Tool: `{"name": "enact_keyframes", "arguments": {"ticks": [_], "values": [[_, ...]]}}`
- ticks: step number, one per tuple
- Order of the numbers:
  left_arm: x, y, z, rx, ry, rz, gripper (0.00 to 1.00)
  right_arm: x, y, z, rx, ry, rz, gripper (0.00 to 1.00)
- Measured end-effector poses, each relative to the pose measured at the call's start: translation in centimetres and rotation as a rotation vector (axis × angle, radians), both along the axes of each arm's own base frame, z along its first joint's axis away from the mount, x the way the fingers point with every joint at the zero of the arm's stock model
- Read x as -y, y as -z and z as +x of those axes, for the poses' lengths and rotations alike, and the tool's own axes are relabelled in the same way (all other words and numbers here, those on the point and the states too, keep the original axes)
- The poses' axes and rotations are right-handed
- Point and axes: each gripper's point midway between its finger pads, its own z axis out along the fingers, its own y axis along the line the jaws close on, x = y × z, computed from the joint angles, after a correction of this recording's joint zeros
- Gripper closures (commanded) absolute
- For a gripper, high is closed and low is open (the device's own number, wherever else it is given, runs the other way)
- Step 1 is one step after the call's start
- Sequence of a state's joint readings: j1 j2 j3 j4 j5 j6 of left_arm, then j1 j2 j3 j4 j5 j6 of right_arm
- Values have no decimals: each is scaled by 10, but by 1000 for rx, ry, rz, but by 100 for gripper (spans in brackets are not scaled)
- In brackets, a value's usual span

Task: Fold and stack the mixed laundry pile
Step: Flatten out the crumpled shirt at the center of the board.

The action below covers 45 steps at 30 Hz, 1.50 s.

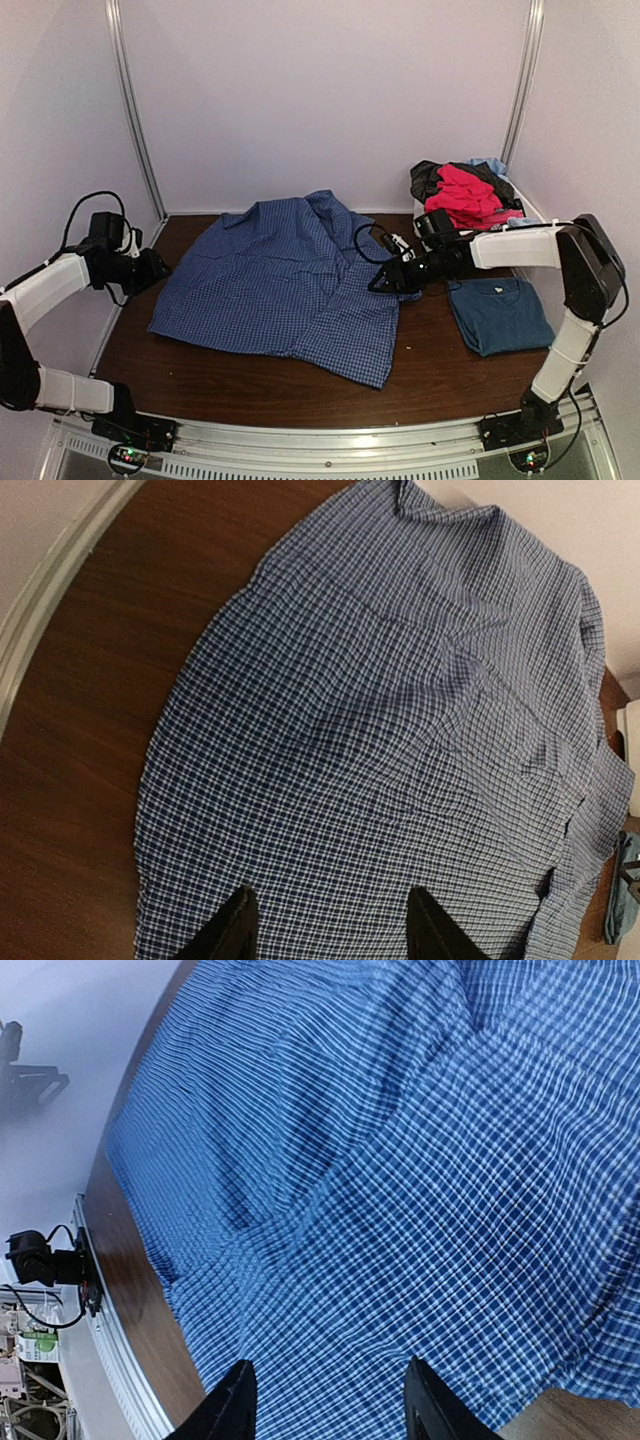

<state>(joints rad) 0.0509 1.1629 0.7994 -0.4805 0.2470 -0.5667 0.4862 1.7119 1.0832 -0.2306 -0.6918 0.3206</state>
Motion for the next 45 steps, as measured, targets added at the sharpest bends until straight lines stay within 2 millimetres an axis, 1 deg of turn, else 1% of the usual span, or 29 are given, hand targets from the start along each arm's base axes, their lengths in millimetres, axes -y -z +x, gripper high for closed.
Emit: {"name": "enact_keyframes", "arguments": {"ticks": [2, 4, 7, 8, 10, 13, 15, 17, 18, 21, 24, 26, 27, 29, 30, 31, 32, 34, 35, 36, 37, 38, 39, 40, 41, 43, 45], "values": [[7, 19, 0, -41, 22, -2, 49, -5, 28, 3, -50, -4, -30, 52], [15, 40, -1, -91, 46, -2, 50, -6, 51, 5, -89, -3, -57, 54], [26, 66, -6, -151, 79, -1, 53, -6, 77, 5, -133, -4, -89, 57], [31, 74, -8, -170, 91, 1, 53, -7, 81, 4, -139, -10, -84, 58], [38, 89, -13, -205, 110, 0, 55, -6, 81, 10, -128, -4, -78, 61], [48, 106, -23, -248, 129, -4, 59, 0, 83, 15, -130, 15, -68, 63], [56, 116, -33, -279, 142, -8, 62, 10, 85, 17, -134, 43, -55, 62], [62, 125, -47, -308, 146, -20, 66, 27, 85, 16, -141, 87, -49, 61], [66, 124, -50, -297, 151, -32, 67, 33, 83, 13, -143, 104, -47, 60], [78, 125, -71, -299, 151, -71, 70, 50, 83, -1, -165, 148, -63, 59], [93, 125, -105, -318, 167, -118, 74, 57, 83, -24, -196, 154, -81, 58], [99, 123, -124, -331, 181, -138, 73, 60, 81, -40, -220, 148, -98, 58], [102, 119, -132, -333, 194, -139, 72, 60, 80, -48, -229, 141, -109, 57], [107, 100, -134, -294, 225, -136, 68, 58, 72, -54, -226, 127, -117, 58], [108, 90, -129, -273, 232, -124, 67, 56, 69, -54, -219, 120, -116, 58], [110, 76, -120, -247, 243, -108, 67, 53, 63, -51, -209, 113, -118, 58], [113, 59, -105, -210, 249, -85, 67, 49, 58, -43, -191, 109, -120, 58], [123, 25, -66, -127, 269, -48, 68, 41, 46, -19, -145, 111, -116, 59], [130, 12, -44, -88, 277, -33, 70, 37, 42, -8, -122, 112, -115, 59], [137, 2, -22, -54, 288, -20, 73, 32, 36, 5, -97, 113, -113, 59], [144, -1, -1, -33, 298, -6, 75, 27, 32, 18, -73, 114, -110, 60], [150, -1, 16, -21, 304, 5, 77, 24, 31, 27, -57, 115, -109, 60], [156, 5, 37, -17, 311, 17, 78, 21, 31, 35, -46, 114, -112, 60], [161, 15, 55, -20, 315, 28, 79, 19, 33, 42, -38, 110, -116, 60], [163, 26, 66, -31, 316, 34, 80, 17, 37, 47, -38, 109, -121, 61], [161, 58, 86, -78, 304, 46, 85, 13, 49, 57, -44, 101, -138, 61], [152, 88, 92, -136, 281, 51, 90, 9, 64, 62, -57, 92, -160, 62]]}}
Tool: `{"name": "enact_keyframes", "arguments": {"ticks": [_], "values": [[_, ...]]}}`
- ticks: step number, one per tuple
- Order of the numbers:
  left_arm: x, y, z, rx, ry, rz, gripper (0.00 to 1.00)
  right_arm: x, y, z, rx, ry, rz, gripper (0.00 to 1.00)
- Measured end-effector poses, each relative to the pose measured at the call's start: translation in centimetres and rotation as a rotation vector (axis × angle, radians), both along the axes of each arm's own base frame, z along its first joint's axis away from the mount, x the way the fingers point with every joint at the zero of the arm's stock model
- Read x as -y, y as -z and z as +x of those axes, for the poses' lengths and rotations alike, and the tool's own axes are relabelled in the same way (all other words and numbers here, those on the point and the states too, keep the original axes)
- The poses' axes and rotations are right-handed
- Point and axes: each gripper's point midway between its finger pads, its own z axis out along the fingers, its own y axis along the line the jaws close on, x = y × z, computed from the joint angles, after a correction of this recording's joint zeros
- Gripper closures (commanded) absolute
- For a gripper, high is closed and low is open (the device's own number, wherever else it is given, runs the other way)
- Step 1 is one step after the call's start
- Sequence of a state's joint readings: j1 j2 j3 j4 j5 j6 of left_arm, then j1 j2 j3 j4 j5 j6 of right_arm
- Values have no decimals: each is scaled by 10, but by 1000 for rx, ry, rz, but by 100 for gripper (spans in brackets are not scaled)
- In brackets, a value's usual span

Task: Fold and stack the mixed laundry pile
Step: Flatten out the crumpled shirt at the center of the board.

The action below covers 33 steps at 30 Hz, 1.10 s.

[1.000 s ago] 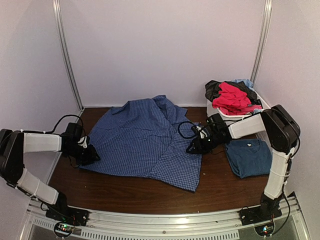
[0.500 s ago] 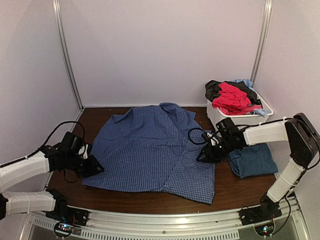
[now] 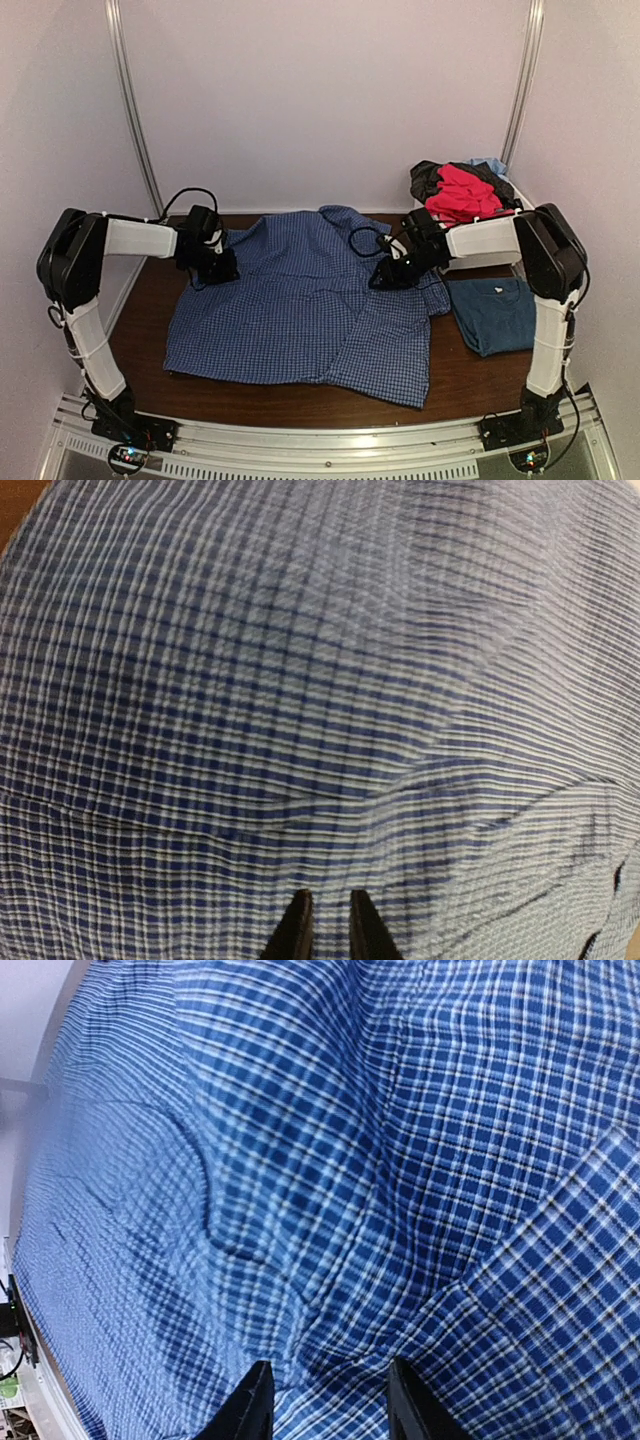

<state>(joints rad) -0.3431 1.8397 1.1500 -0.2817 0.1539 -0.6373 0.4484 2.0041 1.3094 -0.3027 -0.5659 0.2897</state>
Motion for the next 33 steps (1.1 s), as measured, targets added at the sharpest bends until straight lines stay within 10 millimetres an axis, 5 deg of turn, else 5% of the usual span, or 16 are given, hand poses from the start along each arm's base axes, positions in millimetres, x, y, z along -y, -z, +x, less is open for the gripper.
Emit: {"name": "enact_keyframes", "arguments": {"ticks": [3, 14, 19, 27, 33], "values": [[-22, 39, -10, -95, -56, 15, 92, -5, 18, 5, -10, -20, -23, 62], [-98, 42, -83, -116, -283, -14, 83, -34, 18, -9, 49, -126, -65, 58], [-102, 38, -80, -107, -267, -6, 72, -13, 6, -4, 56, -97, -75, 53], [-91, -4, -53, -3, -178, -23, 61, 46, -69, 14, 184, 45, -52, 45], [-88, -28, -48, 61, -134, -23, 52, 61, -39, 17, 122, 79, -100, 44]]}}
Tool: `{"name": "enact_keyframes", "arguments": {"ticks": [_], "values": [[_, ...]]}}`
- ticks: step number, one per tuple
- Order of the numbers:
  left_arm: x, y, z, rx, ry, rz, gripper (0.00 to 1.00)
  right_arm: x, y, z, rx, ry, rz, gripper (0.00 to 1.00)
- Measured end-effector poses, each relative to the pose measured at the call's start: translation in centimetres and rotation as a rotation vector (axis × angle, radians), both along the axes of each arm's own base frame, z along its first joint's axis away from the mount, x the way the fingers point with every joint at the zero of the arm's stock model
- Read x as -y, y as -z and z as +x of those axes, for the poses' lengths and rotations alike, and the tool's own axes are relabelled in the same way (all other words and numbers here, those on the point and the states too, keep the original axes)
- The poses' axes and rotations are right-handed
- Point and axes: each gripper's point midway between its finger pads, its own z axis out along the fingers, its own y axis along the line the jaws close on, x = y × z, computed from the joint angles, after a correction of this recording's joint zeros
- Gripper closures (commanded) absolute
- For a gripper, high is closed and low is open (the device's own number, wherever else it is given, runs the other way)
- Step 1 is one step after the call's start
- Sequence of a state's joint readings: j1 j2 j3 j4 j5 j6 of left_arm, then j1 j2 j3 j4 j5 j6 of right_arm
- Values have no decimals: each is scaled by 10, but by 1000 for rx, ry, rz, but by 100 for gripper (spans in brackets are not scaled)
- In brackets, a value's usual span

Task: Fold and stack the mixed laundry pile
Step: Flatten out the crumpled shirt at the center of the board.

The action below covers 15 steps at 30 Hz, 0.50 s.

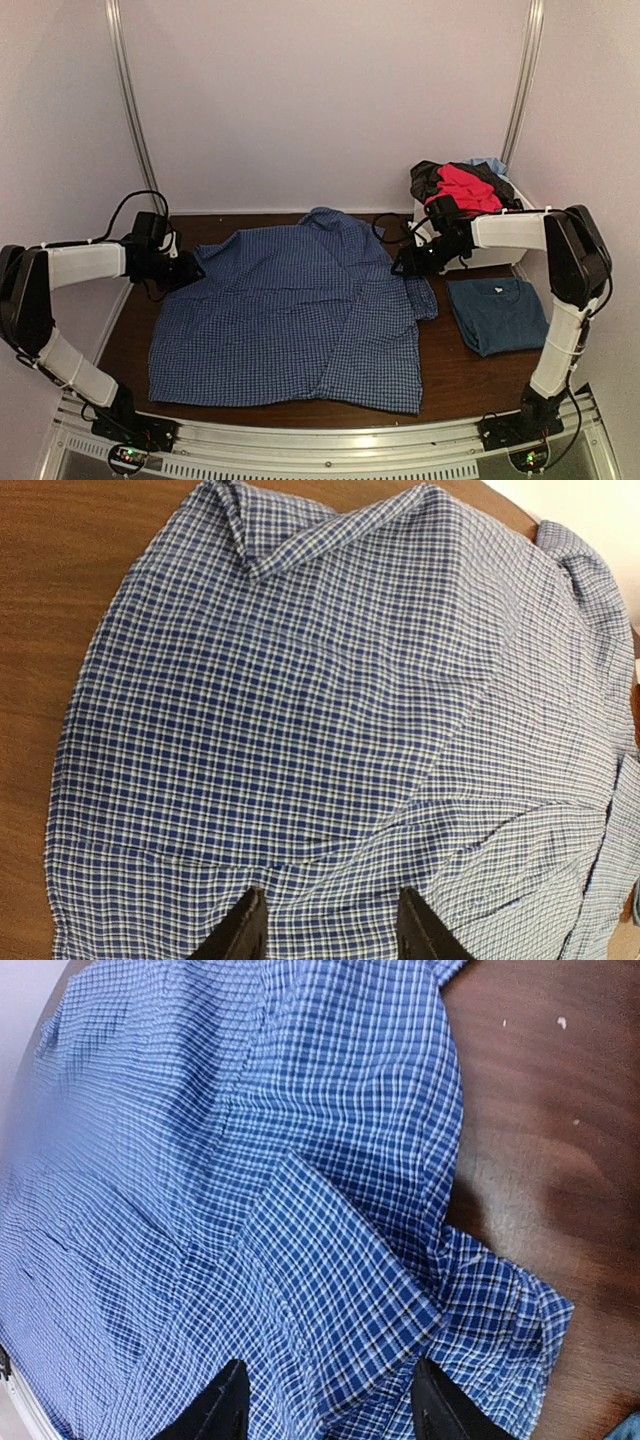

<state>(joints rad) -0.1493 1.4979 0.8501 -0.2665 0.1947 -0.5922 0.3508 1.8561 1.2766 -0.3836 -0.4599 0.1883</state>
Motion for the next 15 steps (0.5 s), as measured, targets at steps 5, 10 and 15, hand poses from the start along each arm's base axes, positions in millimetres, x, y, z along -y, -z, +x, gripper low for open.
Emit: {"name": "enact_keyframes", "arguments": {"ticks": [5, 10, 15], "values": [[0, -19, -6, 39, 14, -2, 46, 2, 34, -9, -94, -1, -28, 48], [-1, -30, -20, 51, 26, -2, 44, 2, 38, -12, -119, 7, -27, 90], [0, -38, -37, 32, 54, 0, 46, 0, 23, -18, -97, -3, 2, 100]]}}
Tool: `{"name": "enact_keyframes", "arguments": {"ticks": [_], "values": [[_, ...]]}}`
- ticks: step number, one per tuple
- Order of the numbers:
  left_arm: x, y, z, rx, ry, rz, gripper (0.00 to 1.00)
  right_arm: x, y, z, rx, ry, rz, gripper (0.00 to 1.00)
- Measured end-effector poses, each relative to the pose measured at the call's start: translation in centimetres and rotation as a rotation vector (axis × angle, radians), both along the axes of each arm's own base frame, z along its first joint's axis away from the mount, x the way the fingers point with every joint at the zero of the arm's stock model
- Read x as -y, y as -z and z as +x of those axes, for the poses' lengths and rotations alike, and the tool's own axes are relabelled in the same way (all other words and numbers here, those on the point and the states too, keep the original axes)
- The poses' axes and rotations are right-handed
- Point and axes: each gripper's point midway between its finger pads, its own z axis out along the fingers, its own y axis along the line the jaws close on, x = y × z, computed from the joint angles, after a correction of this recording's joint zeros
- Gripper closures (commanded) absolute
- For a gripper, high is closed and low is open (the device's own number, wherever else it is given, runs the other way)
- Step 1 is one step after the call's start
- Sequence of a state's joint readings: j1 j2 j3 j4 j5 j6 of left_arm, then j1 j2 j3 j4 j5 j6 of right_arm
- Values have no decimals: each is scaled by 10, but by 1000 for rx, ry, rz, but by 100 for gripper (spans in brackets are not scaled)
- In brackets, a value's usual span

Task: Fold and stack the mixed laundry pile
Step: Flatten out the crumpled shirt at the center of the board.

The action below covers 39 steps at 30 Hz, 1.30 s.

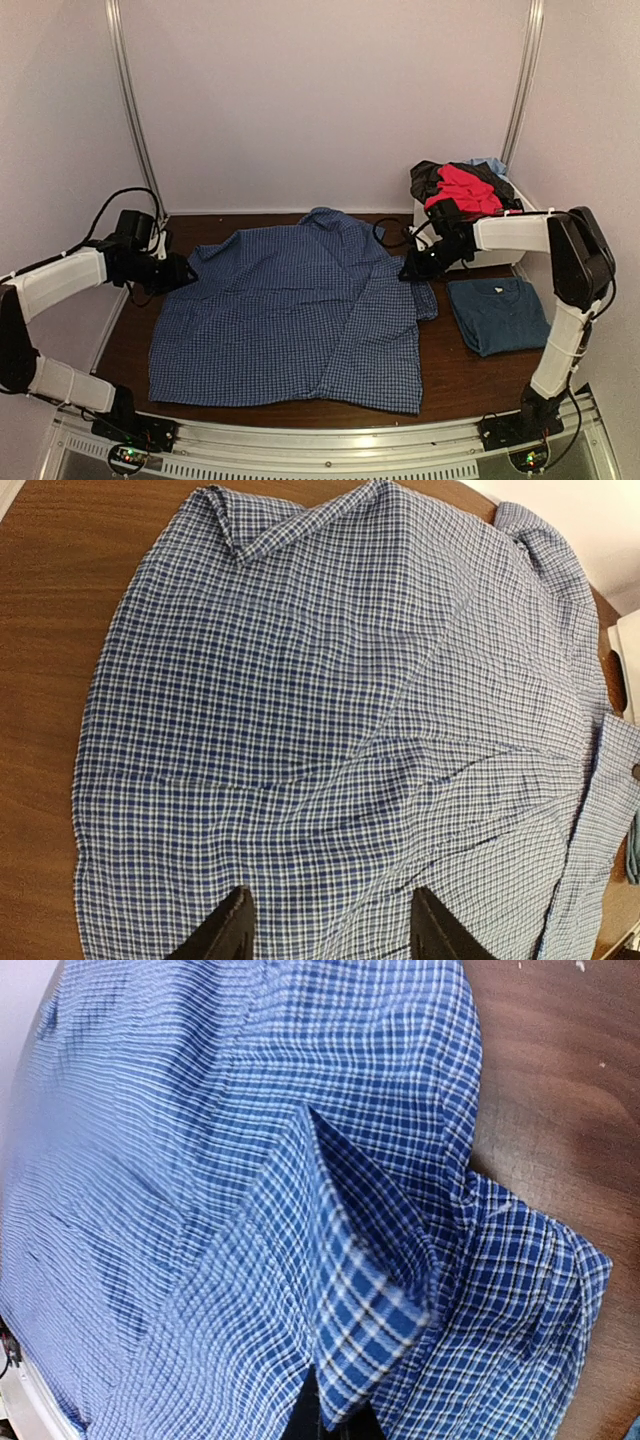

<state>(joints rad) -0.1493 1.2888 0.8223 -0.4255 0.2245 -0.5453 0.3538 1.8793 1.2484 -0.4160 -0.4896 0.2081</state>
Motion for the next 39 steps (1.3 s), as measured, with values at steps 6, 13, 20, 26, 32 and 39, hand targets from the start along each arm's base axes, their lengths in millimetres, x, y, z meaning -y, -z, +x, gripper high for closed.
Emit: {"name": "enact_keyframes", "arguments": {"ticks": [6, 13, 20, 26, 32, 39], "values": [[-9, 0, -27, -66, -6, 50, 45, -14, -65, -12, 123, -56, 118, 100], [-10, 0, -20, -85, -20, 51, 45, -101, -108, -98, 170, -401, 280, 100], [-6, 5, 4, -89, -17, 47, 42, -155, -99, -232, 47, -742, 364, 51], [10, -5, 60, -19, 36, 18, 42, -154, -60, -218, -48, -721, 297, 46], [23, 22, 120, -12, 76, 3, 56, -136, -107, -66, 172, -442, 328, 56], [27, 81, 120, -135, 70, -13, 69, -141, -67, 66, 266, -269, 204, 64]]}}
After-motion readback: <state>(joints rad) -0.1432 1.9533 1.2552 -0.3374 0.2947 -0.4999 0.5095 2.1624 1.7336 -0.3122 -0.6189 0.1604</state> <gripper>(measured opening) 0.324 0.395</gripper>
